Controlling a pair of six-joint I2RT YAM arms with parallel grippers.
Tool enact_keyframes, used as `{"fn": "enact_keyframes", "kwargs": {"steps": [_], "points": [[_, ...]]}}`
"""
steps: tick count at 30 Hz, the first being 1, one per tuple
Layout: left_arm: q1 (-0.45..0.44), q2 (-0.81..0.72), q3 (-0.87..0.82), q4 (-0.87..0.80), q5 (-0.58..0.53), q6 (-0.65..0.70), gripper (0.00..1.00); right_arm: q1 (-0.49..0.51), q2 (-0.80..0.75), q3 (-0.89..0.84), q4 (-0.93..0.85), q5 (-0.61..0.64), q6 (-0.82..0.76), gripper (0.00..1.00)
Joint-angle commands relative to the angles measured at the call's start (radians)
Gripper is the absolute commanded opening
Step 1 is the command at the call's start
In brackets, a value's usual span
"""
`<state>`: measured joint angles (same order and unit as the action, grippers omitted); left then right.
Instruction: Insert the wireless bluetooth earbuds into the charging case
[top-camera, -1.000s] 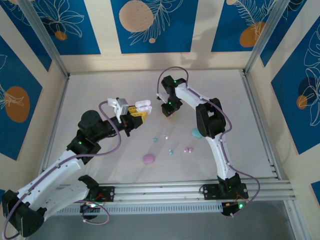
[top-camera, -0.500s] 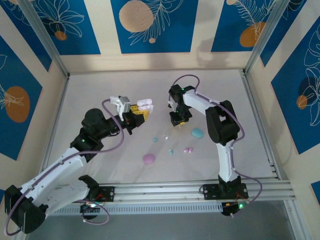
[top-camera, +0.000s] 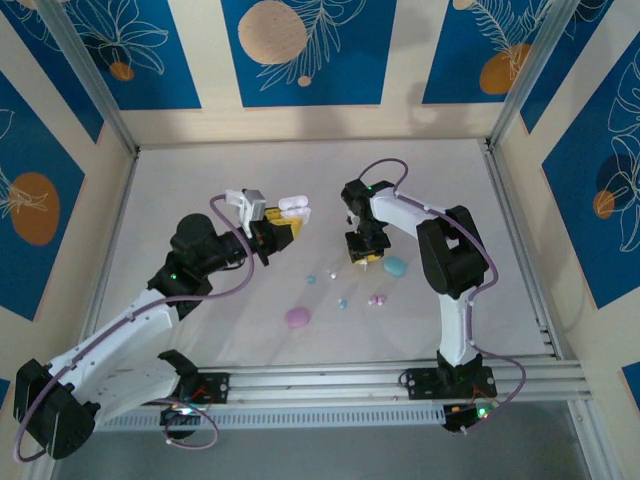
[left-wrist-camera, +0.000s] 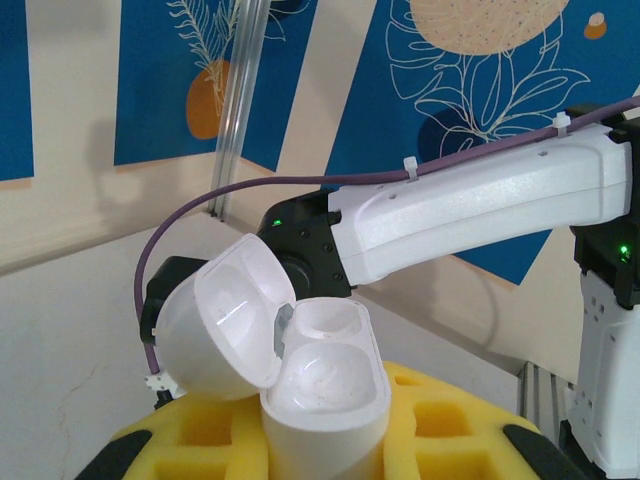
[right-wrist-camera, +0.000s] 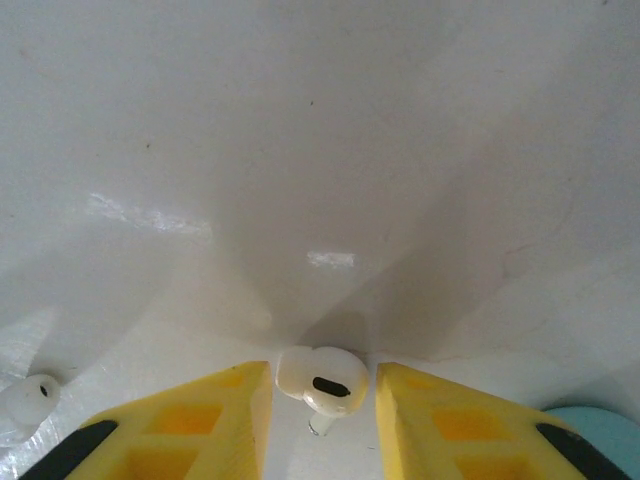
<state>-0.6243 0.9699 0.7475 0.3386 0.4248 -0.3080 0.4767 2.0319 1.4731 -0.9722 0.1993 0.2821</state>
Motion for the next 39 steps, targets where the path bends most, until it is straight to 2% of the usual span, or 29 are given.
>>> {"fn": "enact_keyframes", "kwargs": {"steps": [1, 7, 18, 34, 39], "points": [[-0.001, -0.02, -0.009, 0.045, 0.001, -0.013, 0.11, -0.007, 0.006, 0.009, -0.007, -0.006, 0.02, 0.35], [-0.001, -0.027, -0.014, 0.038, -0.004, -0.009, 0.11, -0.007, 0.025, 0.025, -0.027, -0.026, 0.049, 0.4], [0.0, -0.019, -0.017, 0.04, -0.005, -0.009, 0.11, -0.002, 0.047, 0.039, -0.02, -0.009, 0.112, 0.41], [0.0, -0.017, -0.02, 0.04, -0.006, -0.008, 0.11, -0.01, 0.061, 0.024, 0.02, -0.02, 0.156, 0.31], [-0.001, -0.01, -0.019, 0.046, -0.005, -0.015, 0.11, -0.007, 0.07, 0.03, 0.017, -0.019, 0.154, 0.32]]}}
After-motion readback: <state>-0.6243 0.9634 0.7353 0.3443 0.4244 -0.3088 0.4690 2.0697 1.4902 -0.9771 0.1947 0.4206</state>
